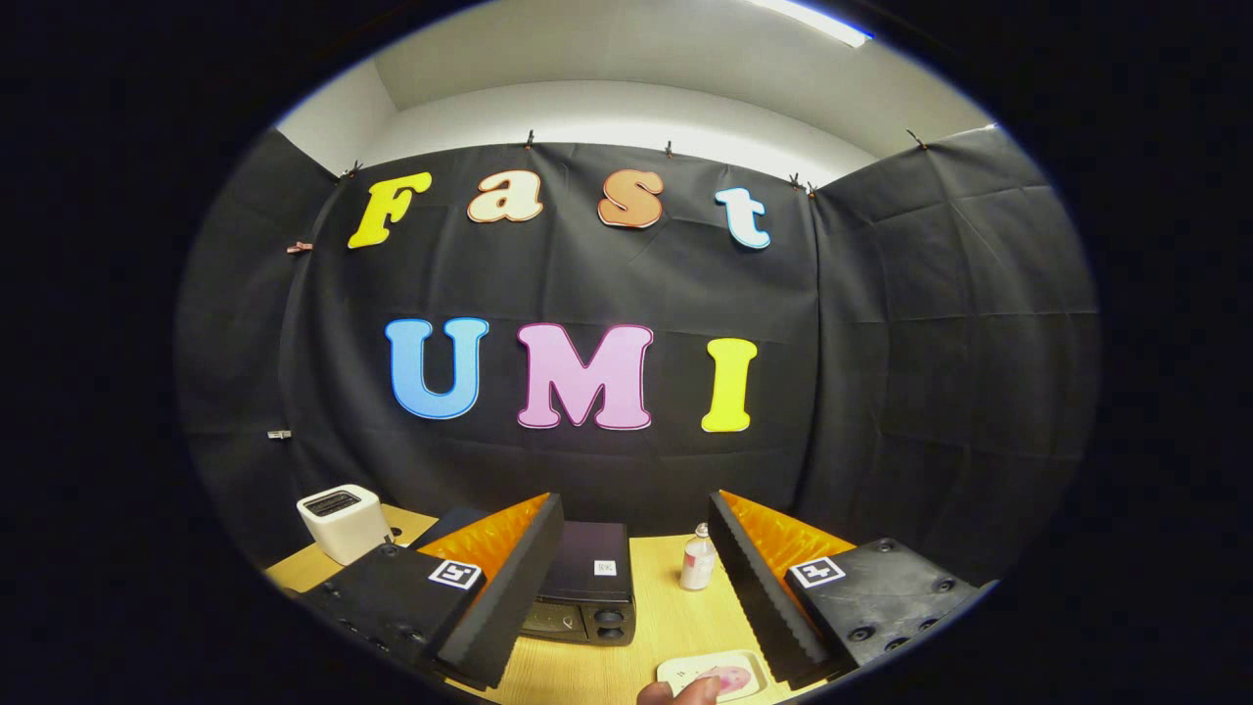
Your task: Open the toaster oven, put the food inside, and close the toaster oven door.
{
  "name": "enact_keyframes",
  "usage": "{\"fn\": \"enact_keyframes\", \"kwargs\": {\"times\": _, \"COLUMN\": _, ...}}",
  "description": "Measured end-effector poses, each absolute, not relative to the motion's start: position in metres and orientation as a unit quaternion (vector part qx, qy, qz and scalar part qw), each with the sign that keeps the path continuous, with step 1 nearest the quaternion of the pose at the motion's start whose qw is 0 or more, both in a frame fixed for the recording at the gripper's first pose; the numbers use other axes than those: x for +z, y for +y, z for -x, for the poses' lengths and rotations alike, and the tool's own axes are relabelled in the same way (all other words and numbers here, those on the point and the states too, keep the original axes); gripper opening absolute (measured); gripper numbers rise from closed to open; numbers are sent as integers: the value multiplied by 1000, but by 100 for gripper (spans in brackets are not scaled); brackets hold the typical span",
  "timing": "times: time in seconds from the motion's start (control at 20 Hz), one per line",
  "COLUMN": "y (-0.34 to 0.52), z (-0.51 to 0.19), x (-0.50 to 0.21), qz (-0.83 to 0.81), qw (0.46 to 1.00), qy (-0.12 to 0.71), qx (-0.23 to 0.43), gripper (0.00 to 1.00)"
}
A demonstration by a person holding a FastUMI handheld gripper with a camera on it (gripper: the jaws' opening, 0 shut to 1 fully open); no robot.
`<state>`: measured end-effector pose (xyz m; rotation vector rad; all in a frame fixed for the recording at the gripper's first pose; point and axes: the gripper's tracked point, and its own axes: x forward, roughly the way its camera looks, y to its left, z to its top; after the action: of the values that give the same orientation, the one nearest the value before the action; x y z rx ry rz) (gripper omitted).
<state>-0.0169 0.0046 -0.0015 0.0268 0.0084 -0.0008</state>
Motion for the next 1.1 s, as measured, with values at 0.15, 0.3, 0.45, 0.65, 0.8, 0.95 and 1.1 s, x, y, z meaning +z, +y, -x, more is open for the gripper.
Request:
{"fn": "enact_keyframes", "kwargs": {"times": 0.15, "y": 10, "z": 16, "x": -2, "qz": -12, "qw": 1000, "qy": 6, "qx": -2, "gripper": 97}}
{"fn": "enact_keyframes", "kwargs": {"times": 0.3, "y": 21, "z": 16, "x": -7, "qz": -7, "qw": 1000, "qy": 8, "qx": -2, "gripper": 97}}
{"fn": "enact_keyframes", "kwargs": {"times": 0.45, "y": 50, "z": 12, "x": -12, "qz": 1, "qw": 1000, "qy": 3, "qx": 9, "gripper": 97}}
{"fn": "enact_keyframes", "kwargs": {"times": 0.65, "y": 99, "z": 1, "x": -26, "qz": -5, "qw": 999, "qy": 6, "qx": 34, "gripper": 97}}
{"fn": "enact_keyframes", "kwargs": {"times": 0.8, "y": 135, "z": -7, "x": -42, "qz": -15, "qw": 998, "qy": 14, "qx": 51, "gripper": 97}}
{"fn": "enact_keyframes", "kwargs": {"times": 0.95, "y": 168, "z": -19, "x": -73, "qz": -23, "qw": 996, "qy": 45, "qx": 71, "gripper": 97}}
{"fn": "enact_keyframes", "kwargs": {"times": 1.1, "y": 190, "z": -31, "x": -109, "qz": -39, "qw": 992, "qy": 83, "qx": 83, "gripper": 97}}
